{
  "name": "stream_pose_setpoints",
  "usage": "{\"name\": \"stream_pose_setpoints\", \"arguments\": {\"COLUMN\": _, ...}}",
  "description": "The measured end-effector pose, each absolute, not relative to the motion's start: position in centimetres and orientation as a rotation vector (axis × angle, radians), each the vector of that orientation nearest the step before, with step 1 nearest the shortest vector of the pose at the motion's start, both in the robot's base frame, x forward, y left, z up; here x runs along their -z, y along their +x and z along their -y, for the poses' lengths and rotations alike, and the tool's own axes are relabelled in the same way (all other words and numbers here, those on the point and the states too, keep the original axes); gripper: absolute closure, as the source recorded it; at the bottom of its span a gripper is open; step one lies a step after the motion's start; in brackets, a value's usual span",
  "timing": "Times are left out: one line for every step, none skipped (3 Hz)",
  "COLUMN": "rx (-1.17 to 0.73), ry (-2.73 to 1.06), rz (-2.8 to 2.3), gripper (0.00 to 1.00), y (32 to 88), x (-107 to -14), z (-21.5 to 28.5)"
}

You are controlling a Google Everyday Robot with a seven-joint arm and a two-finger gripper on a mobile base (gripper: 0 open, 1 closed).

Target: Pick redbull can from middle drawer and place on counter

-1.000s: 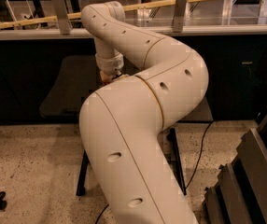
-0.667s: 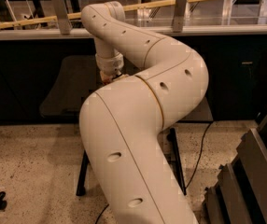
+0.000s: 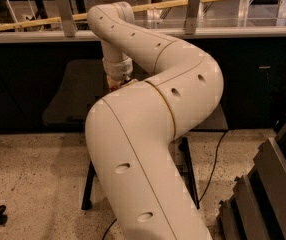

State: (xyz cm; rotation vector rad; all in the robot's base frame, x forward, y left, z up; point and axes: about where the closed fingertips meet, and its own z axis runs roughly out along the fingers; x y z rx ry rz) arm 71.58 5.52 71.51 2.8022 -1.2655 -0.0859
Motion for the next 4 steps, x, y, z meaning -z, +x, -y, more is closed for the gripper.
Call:
{"name": "stream_pose_setpoints", "arguments": {"rx": 0.086, "ry": 2.802, "rz": 1.266, "gripper": 0.00, "y": 71.6, "x": -71.5, "z": -5.5}}
{"name": "stream_pose_setpoints", "arguments": {"rx": 0.085, "ry": 2.802, "rz": 1.266, "gripper": 0.00, "y": 71.6, "x": -71.5, "z": -5.5}}
{"name": "stream_pose_setpoints", "arguments": {"rx": 0.047, "ry": 2.810, "rz": 1.292, "gripper": 0.00, "y": 72.2, "x": -72.0, "z": -5.3}}
{"name": "stream_pose_setpoints", "arguments": {"rx": -0.024, "ry": 2.832, "rz": 1.311, "gripper": 0.00, "y": 73.1, "x": -73.7, "z": -5.2}}
